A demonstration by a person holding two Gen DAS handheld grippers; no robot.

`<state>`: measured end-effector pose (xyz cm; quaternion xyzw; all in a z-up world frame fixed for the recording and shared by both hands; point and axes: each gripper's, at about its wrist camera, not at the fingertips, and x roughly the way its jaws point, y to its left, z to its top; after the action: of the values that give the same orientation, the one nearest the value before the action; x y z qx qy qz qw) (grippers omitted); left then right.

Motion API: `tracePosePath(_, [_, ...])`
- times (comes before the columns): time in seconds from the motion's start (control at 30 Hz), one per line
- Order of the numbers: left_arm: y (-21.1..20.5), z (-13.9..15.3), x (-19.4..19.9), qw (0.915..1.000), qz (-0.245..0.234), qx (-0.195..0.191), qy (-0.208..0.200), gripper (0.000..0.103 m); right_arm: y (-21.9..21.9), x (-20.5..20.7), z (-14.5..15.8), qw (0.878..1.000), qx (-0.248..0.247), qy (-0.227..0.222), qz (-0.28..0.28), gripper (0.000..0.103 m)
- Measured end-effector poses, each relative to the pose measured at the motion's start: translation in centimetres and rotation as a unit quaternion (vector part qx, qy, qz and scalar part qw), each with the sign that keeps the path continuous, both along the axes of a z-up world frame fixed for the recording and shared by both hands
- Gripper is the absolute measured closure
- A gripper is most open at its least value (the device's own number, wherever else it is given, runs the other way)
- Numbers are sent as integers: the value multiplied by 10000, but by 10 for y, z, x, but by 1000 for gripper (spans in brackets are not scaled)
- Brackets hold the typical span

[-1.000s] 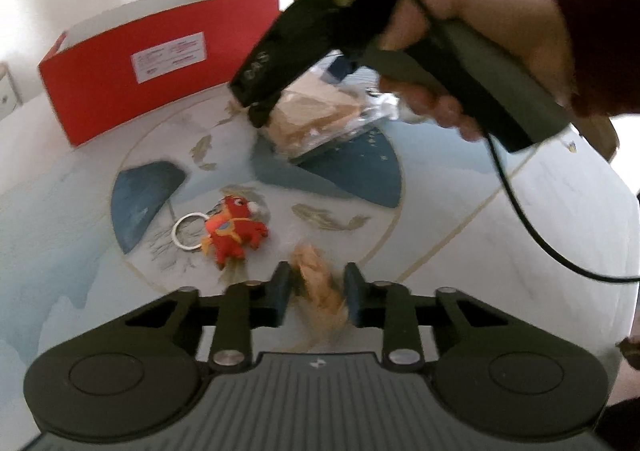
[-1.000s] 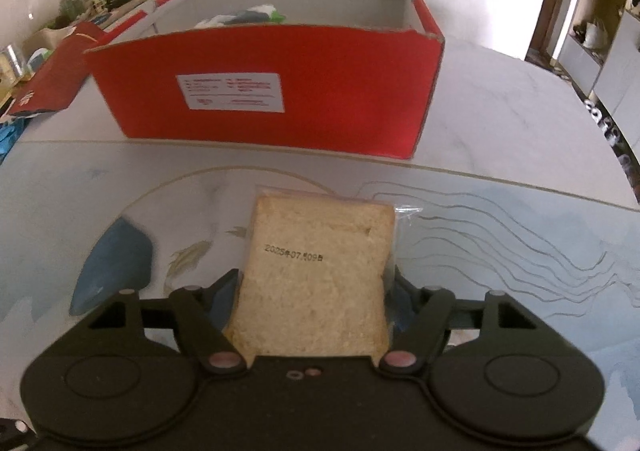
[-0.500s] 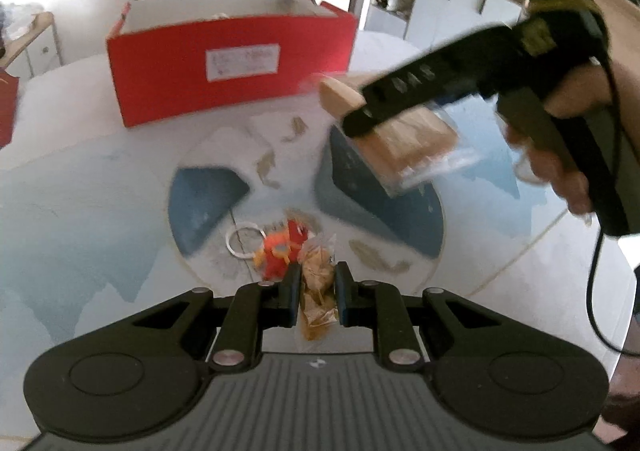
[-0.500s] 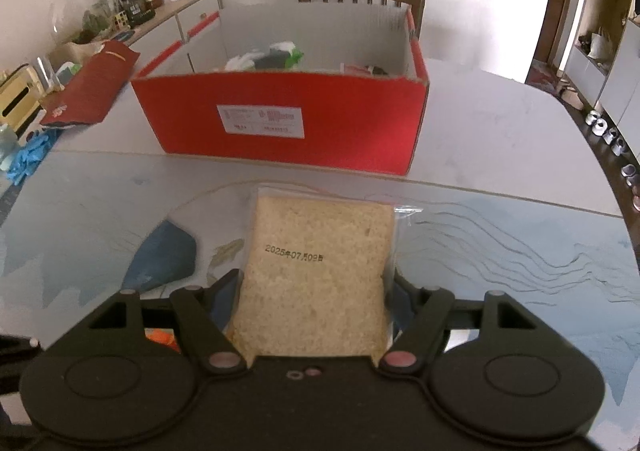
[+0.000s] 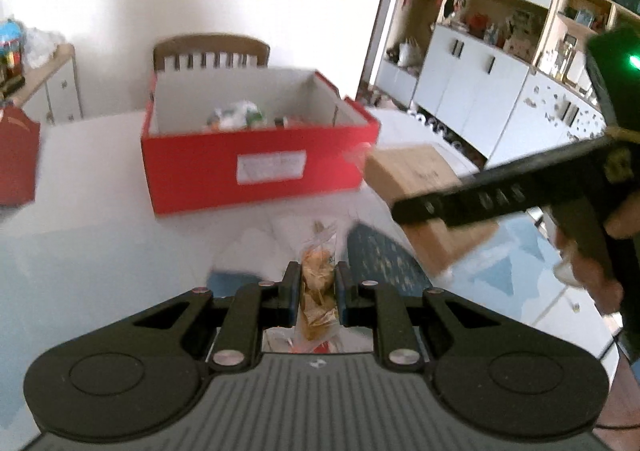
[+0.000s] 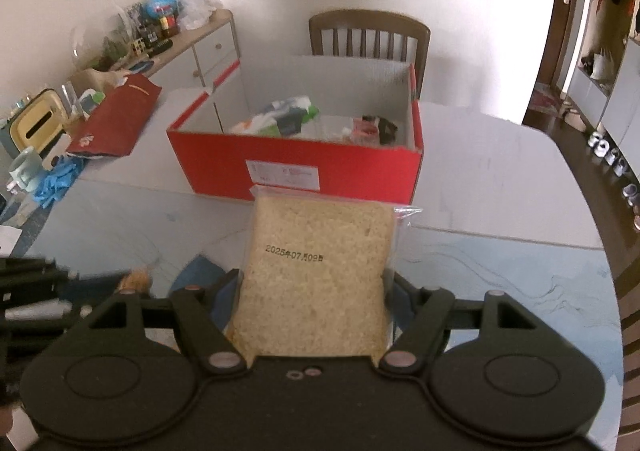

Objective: Organize objects
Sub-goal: 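Carry the snack bag and bagged bread slice with both tools over the red box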

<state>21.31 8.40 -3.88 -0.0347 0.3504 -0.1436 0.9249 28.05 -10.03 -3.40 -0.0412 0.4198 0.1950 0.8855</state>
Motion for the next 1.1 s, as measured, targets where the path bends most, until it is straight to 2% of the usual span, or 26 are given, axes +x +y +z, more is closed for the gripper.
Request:
tracePosePath(0.27, [8,33,33,9991,160,81,-397,86,7,5,23,9996,-40,-264,104,30])
tracePosePath(0.53, [17,58,74,9981,299,88,-533,86,11,22,44,9980,-93,-608,175,30])
tracePosePath(0.8, [19,74,108,9954,264,536,-751,86,16,50,54,9960,-173,-863,170,30])
tracePosePath(1.1, [23,79,159,9939,269,833,-677,86,24,106,56,9957,-227,-896,44,30])
